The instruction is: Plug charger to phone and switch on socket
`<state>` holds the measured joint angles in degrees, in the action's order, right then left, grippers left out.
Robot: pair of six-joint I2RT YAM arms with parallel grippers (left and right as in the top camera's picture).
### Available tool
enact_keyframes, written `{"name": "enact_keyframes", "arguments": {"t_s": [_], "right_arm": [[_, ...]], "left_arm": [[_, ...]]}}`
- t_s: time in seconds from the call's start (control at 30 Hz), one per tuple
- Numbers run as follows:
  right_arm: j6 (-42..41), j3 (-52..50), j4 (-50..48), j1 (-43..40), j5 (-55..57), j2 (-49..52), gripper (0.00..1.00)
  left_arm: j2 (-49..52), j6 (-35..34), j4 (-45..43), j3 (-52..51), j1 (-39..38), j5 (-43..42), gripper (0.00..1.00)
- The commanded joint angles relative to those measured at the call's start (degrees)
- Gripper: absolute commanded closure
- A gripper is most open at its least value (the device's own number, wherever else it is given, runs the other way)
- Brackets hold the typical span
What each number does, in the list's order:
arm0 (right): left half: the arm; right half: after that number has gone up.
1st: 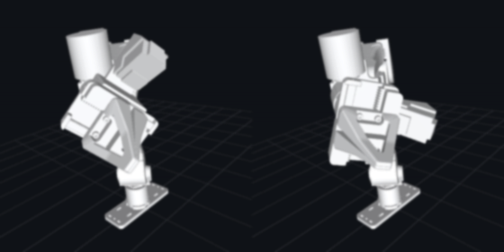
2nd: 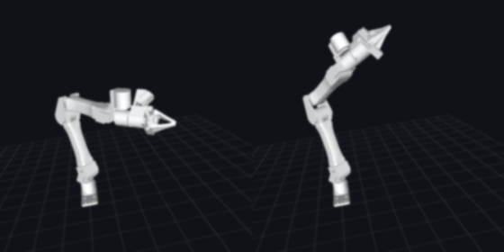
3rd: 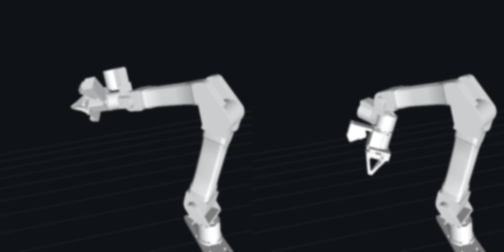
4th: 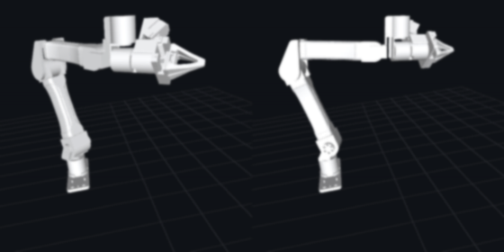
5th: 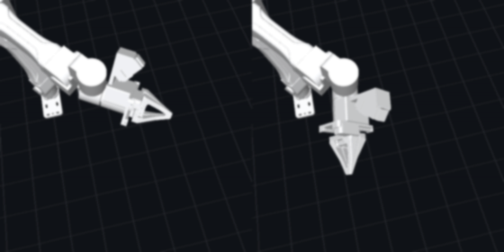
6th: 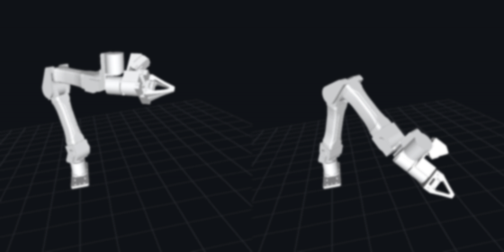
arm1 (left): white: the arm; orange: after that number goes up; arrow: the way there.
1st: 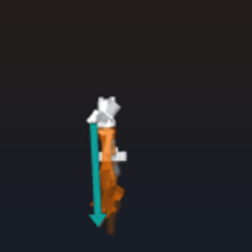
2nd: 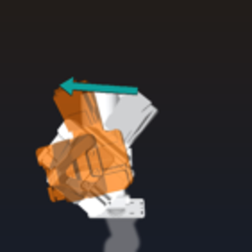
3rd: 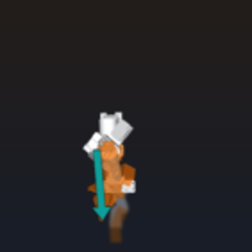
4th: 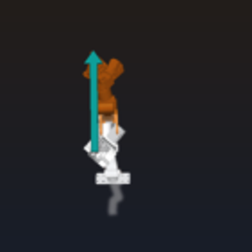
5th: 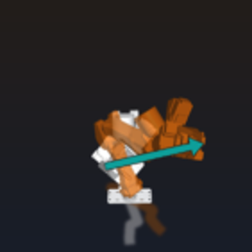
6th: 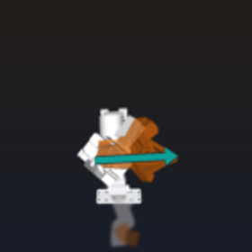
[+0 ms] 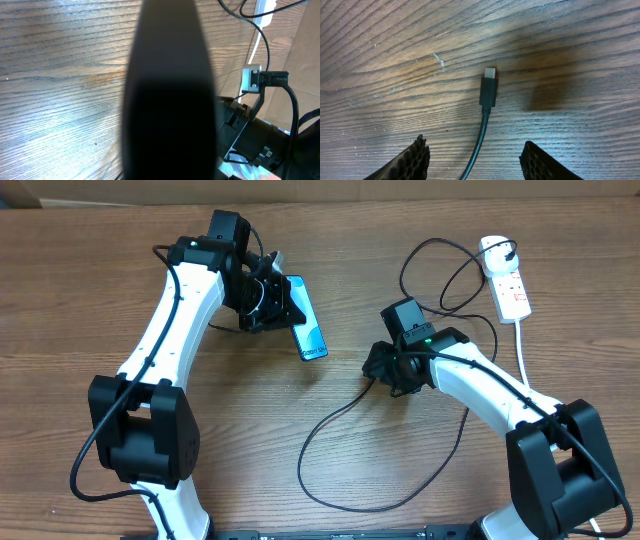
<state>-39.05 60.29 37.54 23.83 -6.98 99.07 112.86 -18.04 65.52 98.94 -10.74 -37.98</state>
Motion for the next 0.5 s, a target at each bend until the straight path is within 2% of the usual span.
{"name": "enact_keyframes", "arguments": {"t_s": [0.0,0.47], "right_arm": [[-0.2,-0.2,-0.3,0.2,1.0,0.1,0.42],[-0.2,-0.2,-1.1,0.2,1.0,0.1,0.42]], "left_arm": [[0.0,-0.4,-0.3,0.8,0.2,-2.5,0.96],[0.0,-0.4,-0.2,0.8,0.2,-2.5,0.96]]}}
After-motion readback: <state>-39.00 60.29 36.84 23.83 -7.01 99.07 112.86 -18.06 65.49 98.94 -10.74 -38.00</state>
